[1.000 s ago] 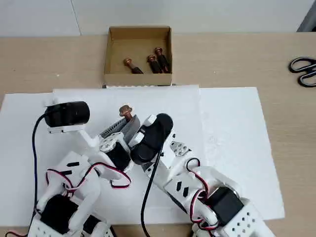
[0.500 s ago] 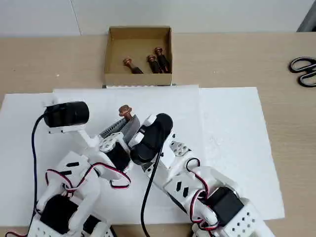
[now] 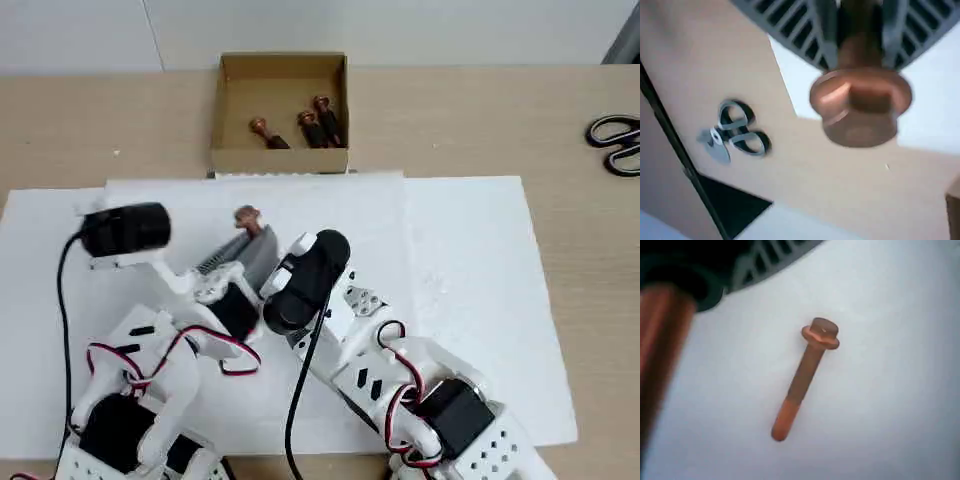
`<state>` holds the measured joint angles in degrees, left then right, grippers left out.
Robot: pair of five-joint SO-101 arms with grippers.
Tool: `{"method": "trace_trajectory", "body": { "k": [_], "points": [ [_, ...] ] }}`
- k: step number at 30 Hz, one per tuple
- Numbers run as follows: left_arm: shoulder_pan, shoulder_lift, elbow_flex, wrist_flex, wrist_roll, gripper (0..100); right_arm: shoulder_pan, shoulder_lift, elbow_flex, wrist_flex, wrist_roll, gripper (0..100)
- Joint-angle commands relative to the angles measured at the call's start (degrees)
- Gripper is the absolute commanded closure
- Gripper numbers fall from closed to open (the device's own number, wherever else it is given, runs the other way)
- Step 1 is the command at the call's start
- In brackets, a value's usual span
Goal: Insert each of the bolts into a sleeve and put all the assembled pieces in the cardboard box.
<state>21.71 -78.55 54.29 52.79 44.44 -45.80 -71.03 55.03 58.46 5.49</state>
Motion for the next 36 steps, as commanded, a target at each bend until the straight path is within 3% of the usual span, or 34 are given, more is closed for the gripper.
{"method": "trace_trajectory", "body": {
  "k": [1, 8, 13, 31, 36],
  "points": [
    [-2.55, -0.18, -1.27, -1.93, -2.11, 99, 0.31, -0.92, -3.43, -0.92, 0.44, 99.6],
    [-2.11, -0.44, 0.84, -1.85, -2.11, 99, 0.31, -0.92, -3.43, -1.45, 0.62, 99.6],
    [2.20, -0.26, 0.84, -1.76, -0.62, 99, 0.31, -0.92, -3.43, -1.45, 0.62, 99.6],
    [3.34, -0.62, 3.74, -1.41, -0.35, 99, 0.48, -0.92, -3.43, -4.53, 0.79, 99.6],
    [7.56, -0.62, 3.38, 4.31, -0.35, 99, 0.57, -0.75, -3.43, -5.14, 0.79, 99.6]
  ]
}}
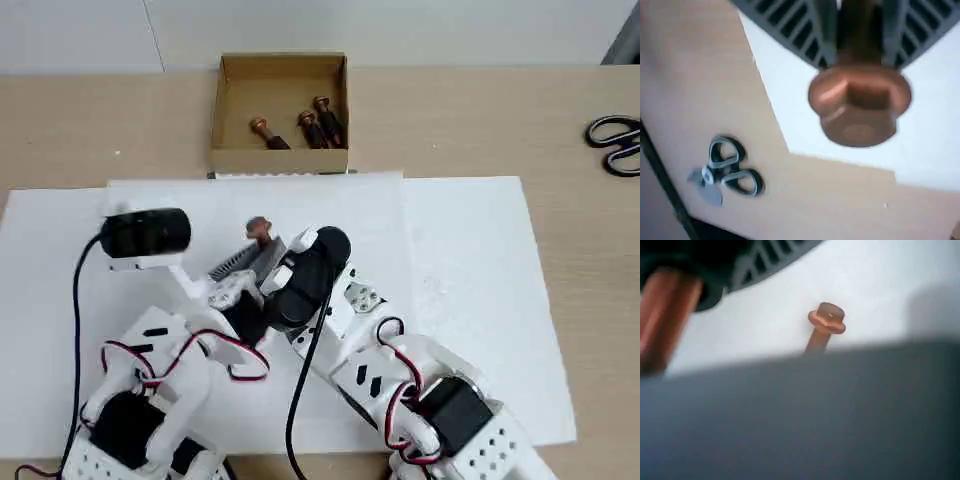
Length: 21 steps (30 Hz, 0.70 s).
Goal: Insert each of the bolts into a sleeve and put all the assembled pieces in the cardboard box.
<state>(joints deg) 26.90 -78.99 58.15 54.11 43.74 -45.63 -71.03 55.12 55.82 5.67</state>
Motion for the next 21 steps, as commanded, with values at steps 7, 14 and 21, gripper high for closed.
{"method": "trace_trajectory", "body": {
  "k": [7, 14, 21],
  "points": [
    [5.80, -0.18, -0.57, 9.58, -3.78, 99, 3.47, -0.66, -3.52, -6.11, 3.43, 99.6],
    [8.00, -0.18, 1.45, 10.20, -3.78, 99, 4.00, -0.48, -3.52, -8.84, 6.59, 99.6],
    [7.91, -0.18, 1.98, 10.11, -6.33, 93, 4.09, -0.40, -3.16, -8.57, 6.59, 99.6]
  ]
}}
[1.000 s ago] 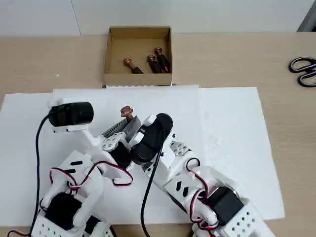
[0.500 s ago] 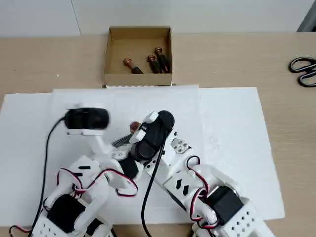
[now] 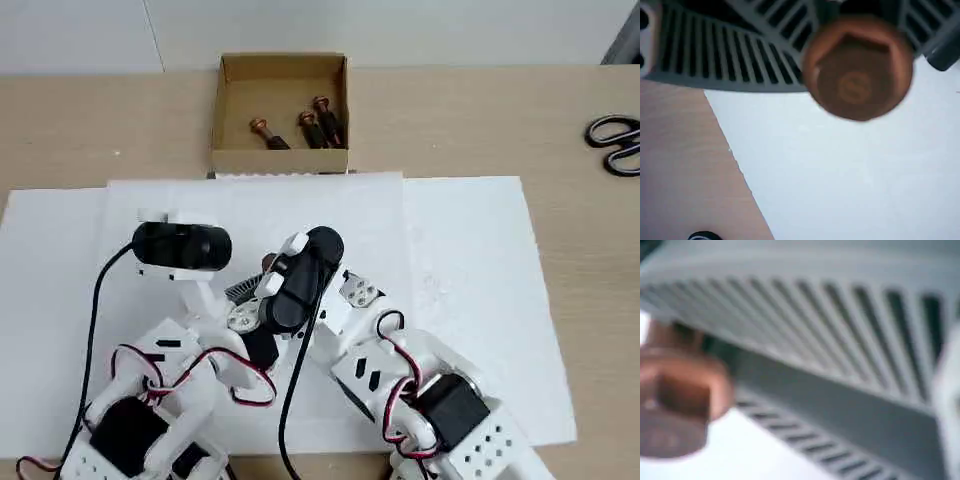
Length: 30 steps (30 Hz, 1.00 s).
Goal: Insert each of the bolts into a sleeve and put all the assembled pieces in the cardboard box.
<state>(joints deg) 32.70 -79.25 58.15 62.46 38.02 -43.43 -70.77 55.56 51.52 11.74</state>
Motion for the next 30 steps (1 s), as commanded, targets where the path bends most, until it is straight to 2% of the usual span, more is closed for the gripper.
{"method": "trace_trajectory", "body": {
  "k": [1, 4, 6, 11, 19, 21, 28, 30],
  "points": [
    [2.11, 0.09, 1.98, 1.85, -0.62, 89, 1.89, -0.66, -3.60, -4.26, 0.53, 99.6],
    [2.11, 0.09, 1.98, 2.11, -0.53, 75, 1.89, -0.66, -3.60, -4.18, 0.35, 99.6],
    [2.11, 0.26, 2.07, 2.11, -0.44, 70, 1.89, -0.66, -3.52, -4.18, 0.26, 99.6],
    [1.49, 0.09, 1.45, 1.93, -0.62, 70, 1.89, -0.66, -2.20, -4.18, 0.26, 99.6],
    [-8.53, 0.09, -3.82, 2.02, -5.10, 70, 1.89, -1.10, 0.70, -4.18, 0.18, 99.6],
    [-10.64, 0.09, -4.53, 2.02, -6.33, 74, 1.89, -1.10, 0.79, -4.18, 0.18, 99.6],
    [-12.40, 0.00, -6.99, 1.85, -6.51, 100, 1.98, -0.92, 0.88, -4.18, 0.18, 99.6],
    [-12.57, 0.00, -6.81, 1.85, -6.51, 99, 1.98, -0.84, 0.88, -4.18, 0.18, 99.6]
  ]
}}
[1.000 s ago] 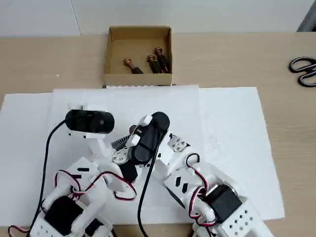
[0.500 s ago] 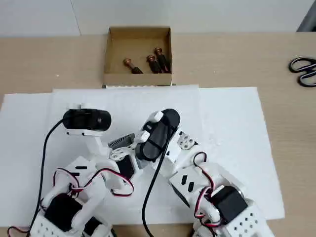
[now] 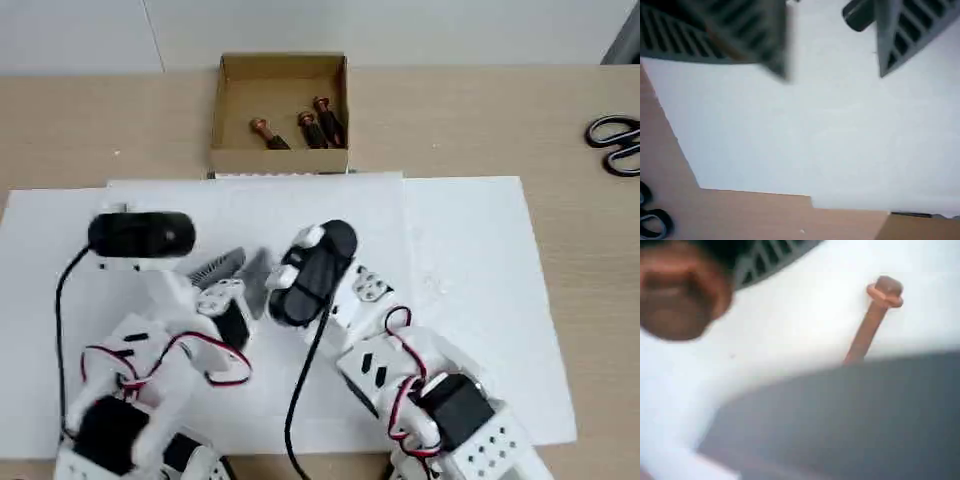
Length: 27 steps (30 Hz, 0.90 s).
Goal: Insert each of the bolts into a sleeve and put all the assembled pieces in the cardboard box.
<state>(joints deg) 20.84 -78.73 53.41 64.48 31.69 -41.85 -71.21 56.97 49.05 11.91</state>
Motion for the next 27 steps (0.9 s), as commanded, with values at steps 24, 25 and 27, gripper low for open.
{"method": "trace_trajectory", "body": {
  "k": [24, 25, 27],
  "points": [
    [-16.62, -0.44, 30.90, -16.44, -5.89, 100, 17.10, 8.13, -6.68, -2.33, -16.97, 99.6],
    [-16.62, -0.44, 31.78, -17.58, -6.95, 100, 17.80, 10.95, -9.32, -2.33, -17.76, 99.6],
    [-16.62, -0.44, 34.15, -19.78, -9.93, 100, 18.95, 17.36, -15.30, -2.24, -18.55, 99.6]
  ]
}}
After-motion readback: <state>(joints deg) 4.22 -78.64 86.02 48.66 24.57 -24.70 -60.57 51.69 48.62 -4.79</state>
